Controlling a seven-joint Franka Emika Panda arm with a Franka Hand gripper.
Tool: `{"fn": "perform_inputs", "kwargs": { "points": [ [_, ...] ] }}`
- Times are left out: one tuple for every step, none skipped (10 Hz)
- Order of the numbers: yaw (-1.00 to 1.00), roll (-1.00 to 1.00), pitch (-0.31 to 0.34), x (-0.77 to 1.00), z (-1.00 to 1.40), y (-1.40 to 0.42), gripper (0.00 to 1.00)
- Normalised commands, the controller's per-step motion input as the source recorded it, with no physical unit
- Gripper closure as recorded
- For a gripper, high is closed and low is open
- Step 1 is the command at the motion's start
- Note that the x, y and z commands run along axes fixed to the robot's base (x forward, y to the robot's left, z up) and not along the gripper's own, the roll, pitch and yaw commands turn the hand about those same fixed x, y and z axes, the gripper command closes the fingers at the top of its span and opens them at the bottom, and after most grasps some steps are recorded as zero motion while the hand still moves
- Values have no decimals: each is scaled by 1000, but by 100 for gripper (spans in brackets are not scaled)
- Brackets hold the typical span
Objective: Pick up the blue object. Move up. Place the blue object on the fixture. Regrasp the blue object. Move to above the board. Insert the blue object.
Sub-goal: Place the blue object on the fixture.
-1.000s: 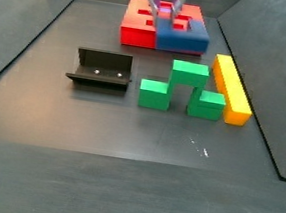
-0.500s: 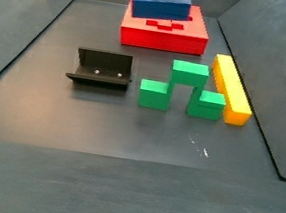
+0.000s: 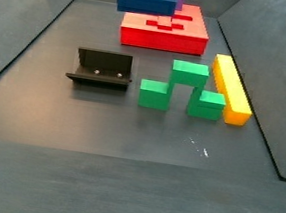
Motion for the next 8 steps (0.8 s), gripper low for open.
{"fn": "perform_inputs", "kwargs": {
  "points": [
    [-86,-663,349,789,86,60,100],
    [-103,-631,363,800,103,51,100],
    [-103,-634,374,791,86,54,100],
    [-120,-740,280,774,37,60,100],
    [-126,-863,151,786,31,46,100],
    [-91,-920,0,789,60,117,100],
    [-51,-917,0,769,54,231,100],
    [-63,-834,-14,797,57,254,100]
  ]
}}
